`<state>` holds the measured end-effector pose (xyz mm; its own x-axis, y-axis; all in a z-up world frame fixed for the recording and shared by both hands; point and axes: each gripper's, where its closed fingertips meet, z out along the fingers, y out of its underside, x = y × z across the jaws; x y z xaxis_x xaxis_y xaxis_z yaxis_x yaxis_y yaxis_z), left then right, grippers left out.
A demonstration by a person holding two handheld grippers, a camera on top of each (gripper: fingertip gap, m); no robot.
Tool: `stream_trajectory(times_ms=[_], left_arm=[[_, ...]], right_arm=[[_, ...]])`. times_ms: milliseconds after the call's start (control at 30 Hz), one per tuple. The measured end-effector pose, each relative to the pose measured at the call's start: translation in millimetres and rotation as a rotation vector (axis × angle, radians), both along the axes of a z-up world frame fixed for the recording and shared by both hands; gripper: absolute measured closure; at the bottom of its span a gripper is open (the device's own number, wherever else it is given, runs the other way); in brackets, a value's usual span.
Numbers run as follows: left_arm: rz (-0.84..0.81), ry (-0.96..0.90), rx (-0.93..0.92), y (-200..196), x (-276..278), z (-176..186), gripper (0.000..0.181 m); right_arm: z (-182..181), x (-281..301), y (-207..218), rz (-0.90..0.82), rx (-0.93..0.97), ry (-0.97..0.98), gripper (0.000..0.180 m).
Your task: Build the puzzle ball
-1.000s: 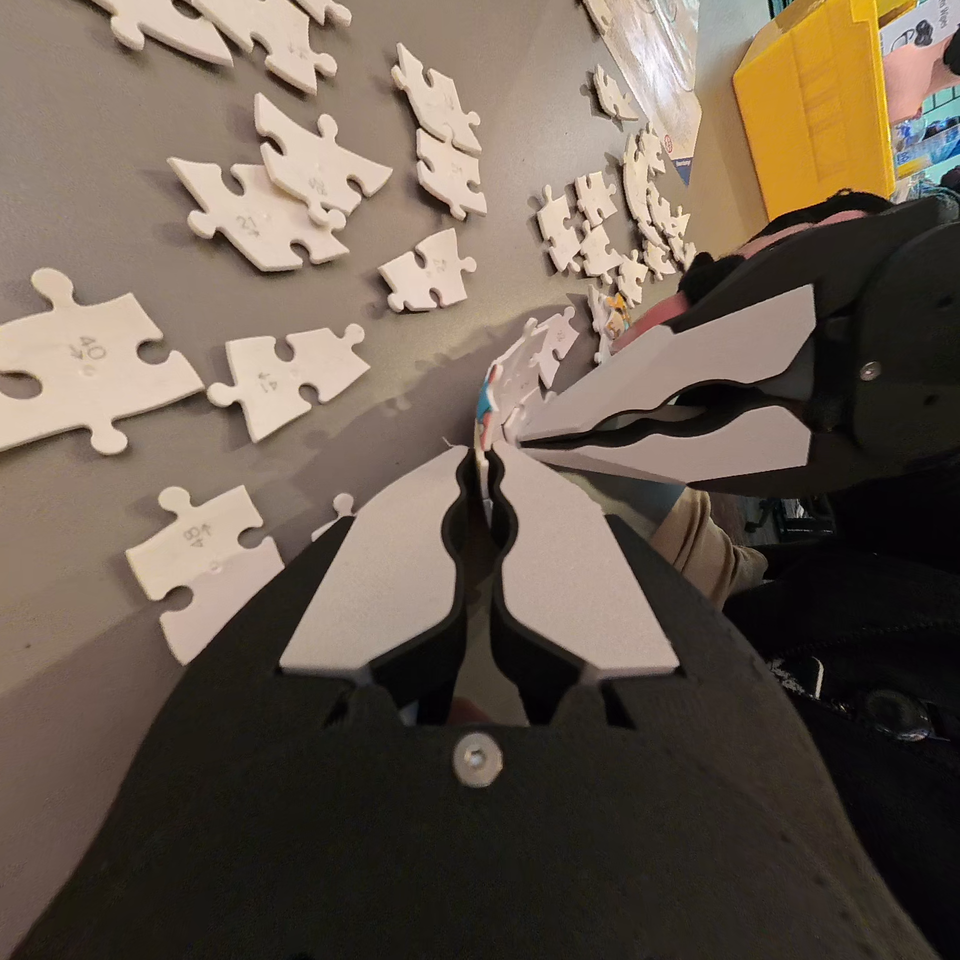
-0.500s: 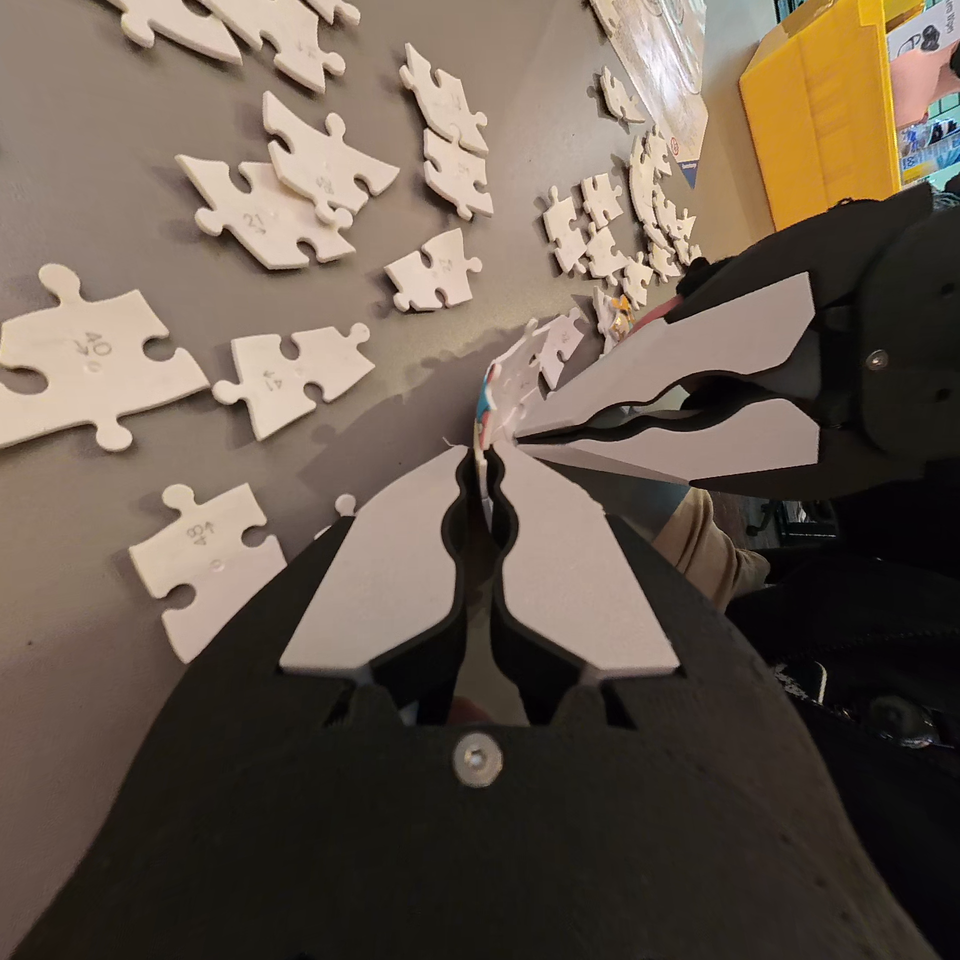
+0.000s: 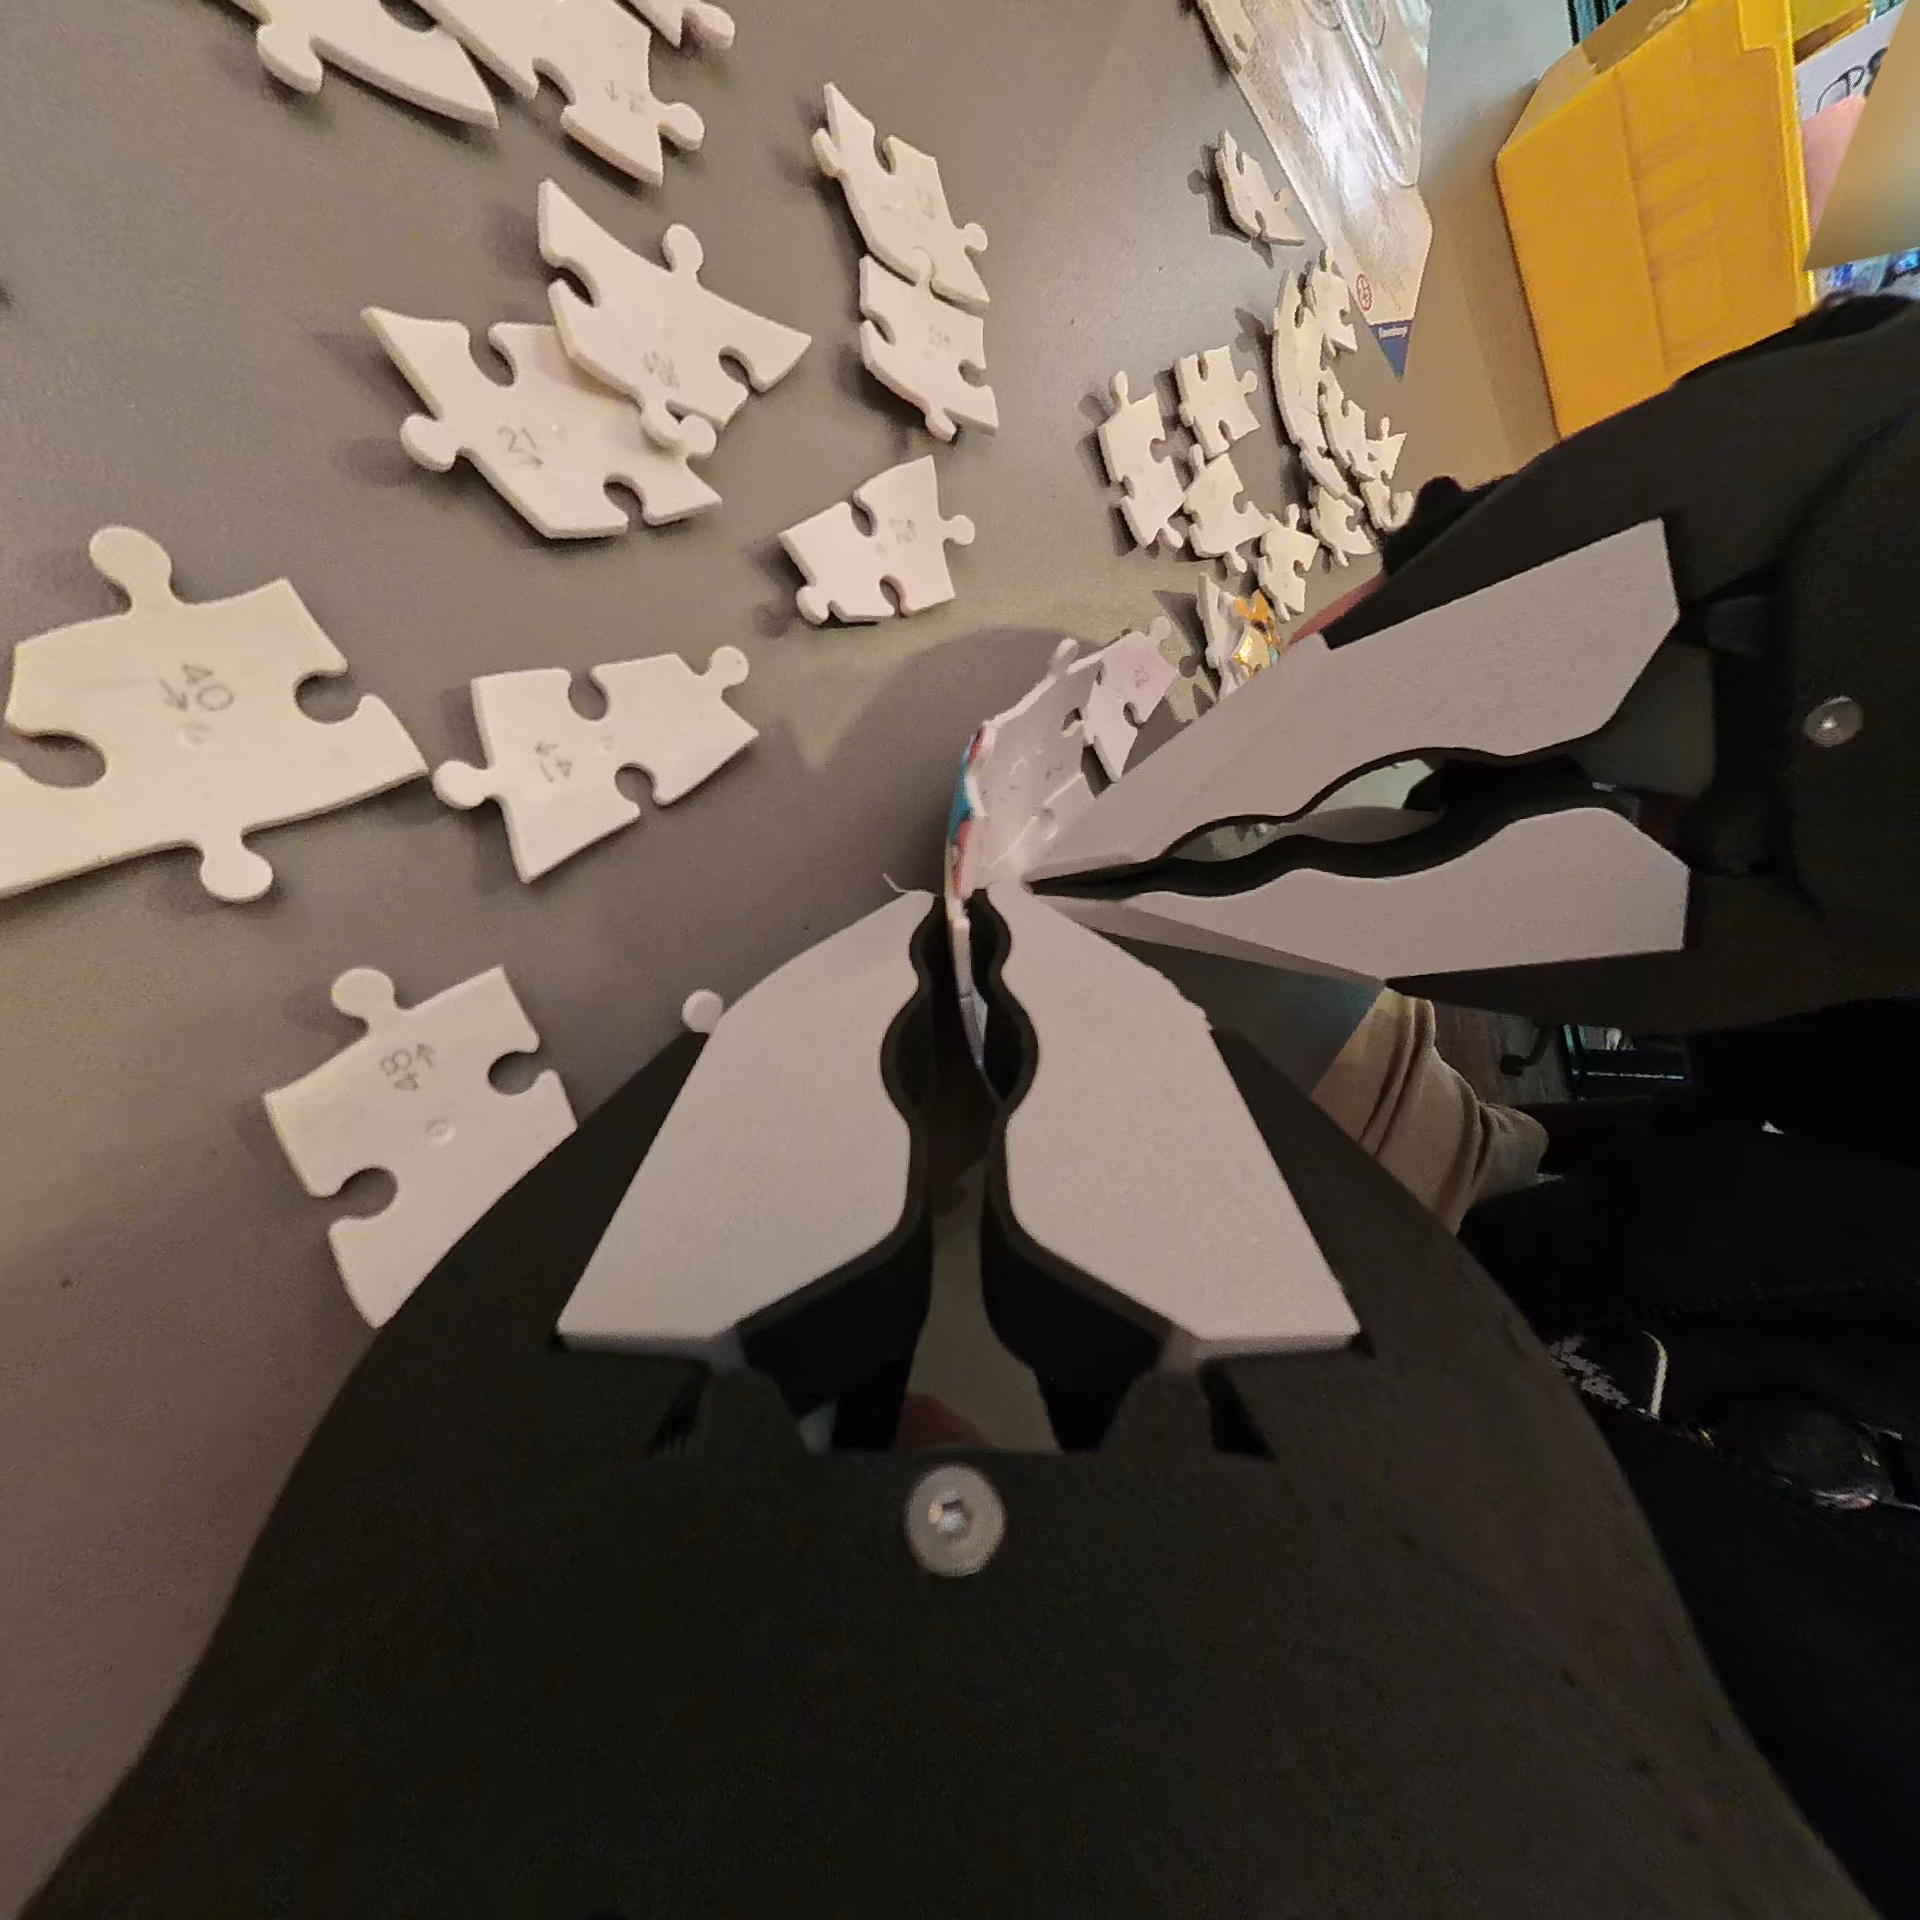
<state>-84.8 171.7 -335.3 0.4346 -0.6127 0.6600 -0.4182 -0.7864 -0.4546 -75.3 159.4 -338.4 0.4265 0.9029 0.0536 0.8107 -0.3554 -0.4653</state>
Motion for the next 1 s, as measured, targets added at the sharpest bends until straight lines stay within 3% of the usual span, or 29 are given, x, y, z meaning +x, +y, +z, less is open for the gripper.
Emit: stream_trajectory(times_ms=[267, 733, 833, 1000], left_arm=[[0.001, 0.000, 0.000, 0.4, 0.0, -0.3, 0.177], [0.003, 0.010, -0.001, 0.6, -0.7, -1.5, 0.177], [0.009, -0.003, 0.001, 1.4, -0.1, -0.1, 0.177], [0.012, -0.009, 0.010, 1.2, -0.3, 0.9, 0.177]], right_arm=[[0.1, -2.3, 0.5, -0.023, -0.029, 0.049, 0.180], [-1.7, -1.9, -0.6, 0.036, 0.024, -0.106, 0.180], [3.5, -2.1, -0.3, -0.025, -0.010, 0.028, 0.180], [51.1, 30.9, 15.4, -0.148, 0.010, 0.236, 0.180]])
